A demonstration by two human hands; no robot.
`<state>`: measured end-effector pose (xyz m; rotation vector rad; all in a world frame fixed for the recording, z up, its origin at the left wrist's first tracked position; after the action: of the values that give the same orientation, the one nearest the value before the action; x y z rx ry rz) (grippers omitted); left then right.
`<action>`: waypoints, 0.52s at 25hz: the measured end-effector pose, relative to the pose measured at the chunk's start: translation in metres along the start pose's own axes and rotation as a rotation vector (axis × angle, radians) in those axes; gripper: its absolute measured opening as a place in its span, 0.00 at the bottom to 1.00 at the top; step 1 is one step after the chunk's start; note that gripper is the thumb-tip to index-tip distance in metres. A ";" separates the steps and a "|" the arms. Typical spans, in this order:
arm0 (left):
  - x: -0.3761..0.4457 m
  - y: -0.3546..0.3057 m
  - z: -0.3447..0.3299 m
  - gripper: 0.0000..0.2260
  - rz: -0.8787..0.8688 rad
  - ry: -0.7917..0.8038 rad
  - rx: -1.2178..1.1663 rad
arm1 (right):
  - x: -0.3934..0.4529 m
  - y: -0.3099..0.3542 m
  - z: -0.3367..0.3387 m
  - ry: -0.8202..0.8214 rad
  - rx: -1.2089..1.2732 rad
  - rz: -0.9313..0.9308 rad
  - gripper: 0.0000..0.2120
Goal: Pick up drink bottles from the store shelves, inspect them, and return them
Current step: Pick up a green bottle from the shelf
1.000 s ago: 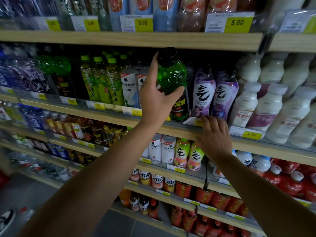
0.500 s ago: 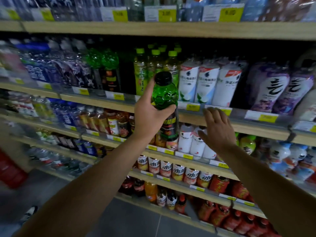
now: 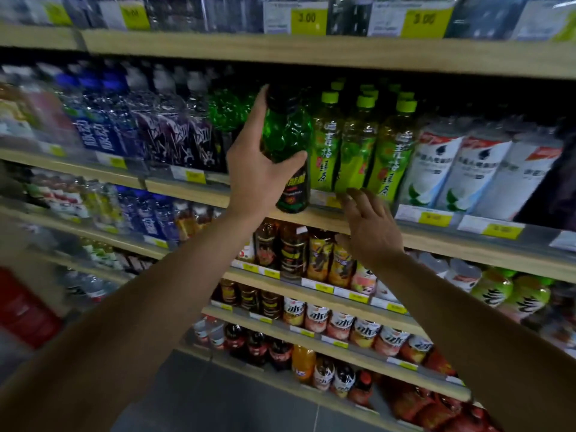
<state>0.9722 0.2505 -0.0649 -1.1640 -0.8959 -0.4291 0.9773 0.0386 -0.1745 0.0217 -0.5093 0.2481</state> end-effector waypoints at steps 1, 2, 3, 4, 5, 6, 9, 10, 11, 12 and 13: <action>0.011 0.004 -0.001 0.42 -0.023 -0.008 0.011 | 0.009 0.005 -0.008 0.005 -0.002 0.006 0.40; 0.021 0.007 -0.002 0.42 -0.041 -0.013 0.008 | 0.016 0.009 -0.015 0.003 -0.009 0.015 0.40; 0.029 0.012 -0.005 0.42 -0.057 -0.016 0.000 | 0.022 0.012 -0.021 -0.003 -0.020 0.023 0.41; 0.037 0.016 -0.008 0.41 -0.076 -0.021 0.004 | 0.026 0.014 -0.028 -0.018 -0.032 0.028 0.42; 0.044 0.021 -0.012 0.41 -0.094 -0.027 0.017 | 0.028 0.015 -0.033 -0.037 -0.047 0.030 0.44; 0.049 0.028 -0.016 0.41 -0.103 -0.032 0.032 | 0.028 0.016 -0.037 -0.054 -0.067 0.032 0.46; 0.052 0.046 -0.027 0.41 -0.097 -0.028 0.053 | 0.028 0.019 -0.042 -0.111 -0.114 0.037 0.49; 0.053 0.052 -0.030 0.41 -0.091 -0.021 0.048 | 0.029 0.019 -0.042 -0.123 -0.125 0.035 0.49; 0.053 0.058 -0.033 0.41 -0.078 -0.003 0.040 | 0.029 0.020 -0.043 -0.136 -0.139 0.031 0.49; 0.054 0.064 -0.036 0.41 -0.059 0.018 0.035 | 0.030 0.021 -0.043 -0.147 -0.156 0.025 0.49; 0.055 0.069 -0.038 0.42 -0.041 0.043 0.037 | 0.031 0.022 -0.043 -0.154 -0.173 0.016 0.48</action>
<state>1.0682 0.2493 -0.0669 -1.1008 -0.8882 -0.4675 1.0186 0.0710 -0.1986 -0.1324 -0.6829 0.2180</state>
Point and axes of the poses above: each hand's wrist, its own x-axis towards the middle knuckle, its own z-axis out of the back of the hand, y = z × x, the point moved 5 cm from there along x, towards the middle knuckle, and after that the axes turned 3 degrees about -y, right-handed, at the moved point
